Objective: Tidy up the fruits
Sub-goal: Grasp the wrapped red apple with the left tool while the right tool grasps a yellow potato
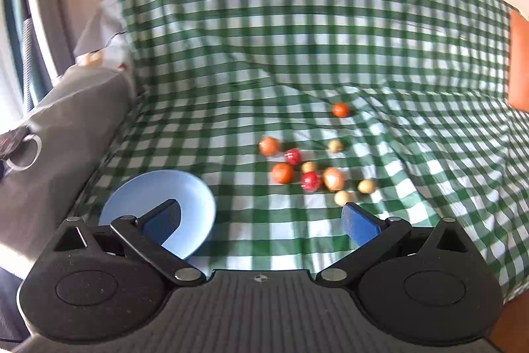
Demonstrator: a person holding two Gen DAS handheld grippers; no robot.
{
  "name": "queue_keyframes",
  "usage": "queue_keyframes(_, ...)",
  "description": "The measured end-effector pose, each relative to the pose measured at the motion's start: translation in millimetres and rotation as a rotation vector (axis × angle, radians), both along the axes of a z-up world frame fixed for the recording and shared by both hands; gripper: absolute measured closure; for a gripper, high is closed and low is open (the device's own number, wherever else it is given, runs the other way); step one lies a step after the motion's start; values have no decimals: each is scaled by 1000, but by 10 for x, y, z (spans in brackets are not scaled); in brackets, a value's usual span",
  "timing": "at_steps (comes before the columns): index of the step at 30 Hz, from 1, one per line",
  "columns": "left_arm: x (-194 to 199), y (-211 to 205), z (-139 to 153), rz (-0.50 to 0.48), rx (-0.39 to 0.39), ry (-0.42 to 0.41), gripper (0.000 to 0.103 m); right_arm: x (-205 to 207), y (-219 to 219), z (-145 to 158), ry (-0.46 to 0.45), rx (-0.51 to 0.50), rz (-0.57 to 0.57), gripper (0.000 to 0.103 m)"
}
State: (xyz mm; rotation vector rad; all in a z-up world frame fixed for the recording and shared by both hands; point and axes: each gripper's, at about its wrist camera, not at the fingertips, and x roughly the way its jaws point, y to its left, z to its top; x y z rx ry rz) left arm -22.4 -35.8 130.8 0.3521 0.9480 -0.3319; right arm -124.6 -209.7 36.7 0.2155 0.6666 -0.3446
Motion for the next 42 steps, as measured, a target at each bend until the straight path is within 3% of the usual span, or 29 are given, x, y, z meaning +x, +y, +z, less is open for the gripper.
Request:
queue_keyframes(6, -16, -440, 603, -86, -53, 8, 0, 16, -330, -118, 14, 17, -76, 0)
queue_keyframes(12, -108, -873, 1207, -149, -87, -158, 0, 89, -694, -353, 50, 20, -171, 0)
queue_keyframes(19, 23, -1345, 1353, -186, -122, -161, 0, 441, -1139, -962, 132, 19, -262, 0)
queue_keyframes(23, 145, -1581, 1239, -206, -85, -174, 0, 662, -1343, -1279, 157, 17, -291, 0)
queue_keyframes(28, 286, -1818, 1004, -214, -30, -185, 0, 882, -1524, -1537, 166, 12, -291, 0)
queue_keyframes(31, 431, -1916, 724, -213, -46, -147, 0, 959, -1600, -1641, 144, 40, -291, 0)
queue_keyframes(38, 1152, -2315, -806, -291, 54, -44, 0, 1080, -1605, -1967, 140, 64, -269, 0)
queue_keyframes(42, 1625, -2545, -1587, -291, 1, 122, 0, 1137, -1592, -2048, 117, -5, -260, 0)
